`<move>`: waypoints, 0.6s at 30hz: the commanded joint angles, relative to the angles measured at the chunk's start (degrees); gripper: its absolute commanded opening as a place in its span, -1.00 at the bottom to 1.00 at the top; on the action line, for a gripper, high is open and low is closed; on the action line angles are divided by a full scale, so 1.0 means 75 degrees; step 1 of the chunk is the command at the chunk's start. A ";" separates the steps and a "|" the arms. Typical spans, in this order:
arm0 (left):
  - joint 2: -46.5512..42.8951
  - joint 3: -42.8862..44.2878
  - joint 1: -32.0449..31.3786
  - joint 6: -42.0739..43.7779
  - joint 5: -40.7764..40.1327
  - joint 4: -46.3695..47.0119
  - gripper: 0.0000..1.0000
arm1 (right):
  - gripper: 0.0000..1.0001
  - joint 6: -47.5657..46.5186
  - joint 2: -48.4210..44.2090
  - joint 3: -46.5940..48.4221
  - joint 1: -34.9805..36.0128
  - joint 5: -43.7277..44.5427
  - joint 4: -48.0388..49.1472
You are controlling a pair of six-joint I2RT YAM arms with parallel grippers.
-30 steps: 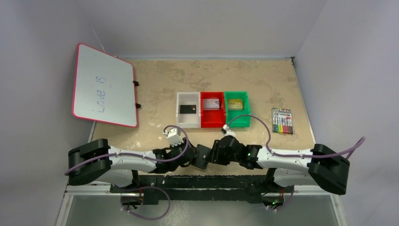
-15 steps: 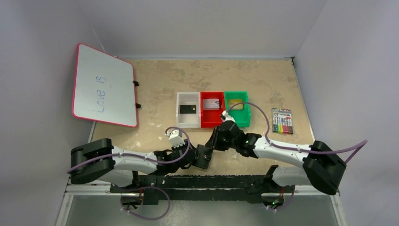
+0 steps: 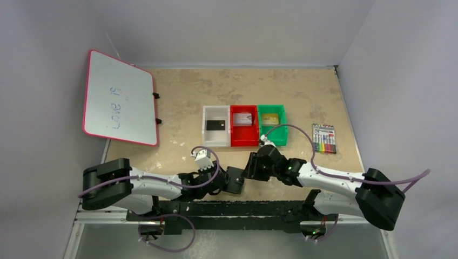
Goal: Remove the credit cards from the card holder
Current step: Open the card holder at the center of the board.
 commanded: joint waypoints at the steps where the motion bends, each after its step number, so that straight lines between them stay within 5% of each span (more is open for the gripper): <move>1: 0.0110 -0.0164 -0.0176 0.0098 0.0393 -0.1049 -0.31 | 0.00 0.0183 0.0422 -0.0053 0.0050 -0.0663 0.1146; 9: -0.0231 -0.0479 -0.0215 0.0020 0.0579 -0.0694 -0.26 | -0.34 -0.0392 0.1679 0.0981 0.0037 -0.0882 0.1128; 18: -0.0179 -0.0619 -0.0250 -0.0071 0.0588 -0.0470 -0.23 | -0.15 -0.1076 0.1482 0.1670 0.0150 0.0645 -0.0601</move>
